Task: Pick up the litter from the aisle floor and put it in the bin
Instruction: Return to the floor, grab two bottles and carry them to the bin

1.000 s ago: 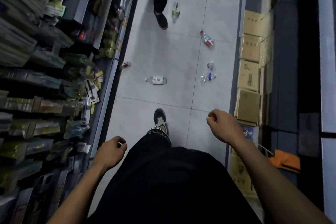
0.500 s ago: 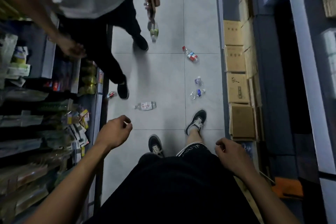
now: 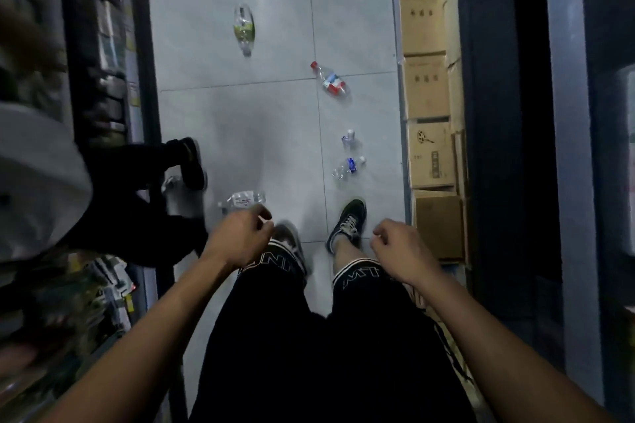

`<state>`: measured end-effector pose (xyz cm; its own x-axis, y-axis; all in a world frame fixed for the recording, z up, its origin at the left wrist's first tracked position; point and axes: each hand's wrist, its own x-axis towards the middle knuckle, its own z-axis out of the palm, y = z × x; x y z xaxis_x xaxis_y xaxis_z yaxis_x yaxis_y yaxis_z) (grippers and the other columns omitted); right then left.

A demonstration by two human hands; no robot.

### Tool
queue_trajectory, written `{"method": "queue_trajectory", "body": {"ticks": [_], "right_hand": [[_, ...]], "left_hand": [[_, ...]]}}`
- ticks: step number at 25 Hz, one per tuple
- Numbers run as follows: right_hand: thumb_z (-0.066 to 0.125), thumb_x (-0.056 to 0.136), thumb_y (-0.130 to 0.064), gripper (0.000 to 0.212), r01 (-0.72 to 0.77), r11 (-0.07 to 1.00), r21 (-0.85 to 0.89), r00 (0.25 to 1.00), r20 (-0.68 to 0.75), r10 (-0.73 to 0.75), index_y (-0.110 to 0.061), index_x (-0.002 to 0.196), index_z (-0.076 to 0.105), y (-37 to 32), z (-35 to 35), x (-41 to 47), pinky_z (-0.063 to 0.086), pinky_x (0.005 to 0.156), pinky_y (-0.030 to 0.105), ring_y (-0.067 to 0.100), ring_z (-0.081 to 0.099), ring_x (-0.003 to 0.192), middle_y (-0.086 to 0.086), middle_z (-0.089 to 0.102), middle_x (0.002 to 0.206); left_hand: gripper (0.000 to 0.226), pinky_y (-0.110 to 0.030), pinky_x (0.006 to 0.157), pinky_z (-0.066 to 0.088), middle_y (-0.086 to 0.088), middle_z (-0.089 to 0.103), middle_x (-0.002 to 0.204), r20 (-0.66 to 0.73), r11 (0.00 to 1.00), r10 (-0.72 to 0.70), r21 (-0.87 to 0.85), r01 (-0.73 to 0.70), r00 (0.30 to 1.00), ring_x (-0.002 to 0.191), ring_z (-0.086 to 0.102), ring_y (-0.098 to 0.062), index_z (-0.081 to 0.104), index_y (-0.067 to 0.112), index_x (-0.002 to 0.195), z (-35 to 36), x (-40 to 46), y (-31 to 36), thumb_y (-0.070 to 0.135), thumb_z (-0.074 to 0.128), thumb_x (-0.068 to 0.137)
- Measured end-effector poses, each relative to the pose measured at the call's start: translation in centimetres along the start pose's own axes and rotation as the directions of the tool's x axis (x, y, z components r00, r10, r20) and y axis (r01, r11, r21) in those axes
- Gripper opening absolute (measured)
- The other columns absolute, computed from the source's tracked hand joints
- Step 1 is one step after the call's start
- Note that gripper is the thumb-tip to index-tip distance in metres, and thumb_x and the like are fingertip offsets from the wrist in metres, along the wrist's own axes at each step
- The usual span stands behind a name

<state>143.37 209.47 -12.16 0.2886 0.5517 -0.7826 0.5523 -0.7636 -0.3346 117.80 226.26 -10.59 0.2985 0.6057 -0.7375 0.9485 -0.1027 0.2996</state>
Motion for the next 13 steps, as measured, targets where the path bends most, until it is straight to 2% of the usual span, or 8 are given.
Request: {"method": "queue_trajectory", "body": {"ticks": [3, 7, 10, 13], "right_hand": [[0.049, 0.089, -0.045, 0.031, -0.037, 0.999, 0.015, 0.998, 0.055, 0.036, -0.025, 0.105, 0.067, 0.4, 1.2, 6.8, 0.055, 0.083, 0.042, 0.027, 0.065, 0.097, 0.003, 0.07, 0.105], [0.05, 0.096, -0.037, 0.029, -0.143, 0.988, 0.052, 0.984, 0.113, 0.137, -0.02, 0.114, 0.064, 2.6, 6.4, 19.2, 0.049, 0.078, 0.036, 0.028, 0.062, 0.101, 0.007, 0.067, 0.115], [0.053, 0.096, -0.034, 0.033, -0.278, 0.939, 0.203, 0.959, 0.113, 0.259, -0.017, 0.122, 0.062, 5.4, 12.5, 32.4, 0.044, 0.081, 0.033, 0.029, 0.061, 0.11, 0.008, 0.065, 0.124], [0.06, 0.096, -0.036, 0.043, -0.409, 0.818, 0.405, 0.906, 0.075, 0.416, -0.013, 0.132, 0.053, 8.6, 18.6, 45.2, 0.044, 0.087, 0.034, 0.032, 0.059, 0.118, 0.013, 0.062, 0.132]], "left_hand": [[0.029, -0.04, 0.081, 0.056, 0.001, 0.075, 0.099, 0.047, 0.998, 0.065, 0.012, -0.066, 0.997, 0.092, 0.069, -0.025, 0.066, 0.026, 0.108, 1.6, 8.6, 3.7, 0.044, 0.052, 0.09], [0.025, -0.037, 0.077, 0.052, -0.002, 0.074, 0.105, 0.117, 0.988, 0.096, 0.111, -0.109, 0.989, 0.097, 0.067, -0.029, 0.064, 0.023, 0.109, 7.5, 22.3, 6.6, 0.038, 0.053, 0.093], [0.034, -0.036, 0.08, 0.051, -0.003, 0.069, 0.115, 0.186, 0.969, 0.152, 0.164, -0.183, 0.971, 0.102, 0.065, -0.026, 0.062, 0.021, 0.122, 15.4, 35.7, 7.0, 0.035, 0.052, 0.092], [0.045, -0.039, 0.085, 0.052, -0.009, 0.061, 0.124, 0.173, 0.929, 0.244, 0.241, -0.281, 0.954, 0.111, 0.06, -0.028, 0.056, 0.019, 0.134, 23.5, 48.0, 6.2, 0.03, 0.058, 0.091]]}}
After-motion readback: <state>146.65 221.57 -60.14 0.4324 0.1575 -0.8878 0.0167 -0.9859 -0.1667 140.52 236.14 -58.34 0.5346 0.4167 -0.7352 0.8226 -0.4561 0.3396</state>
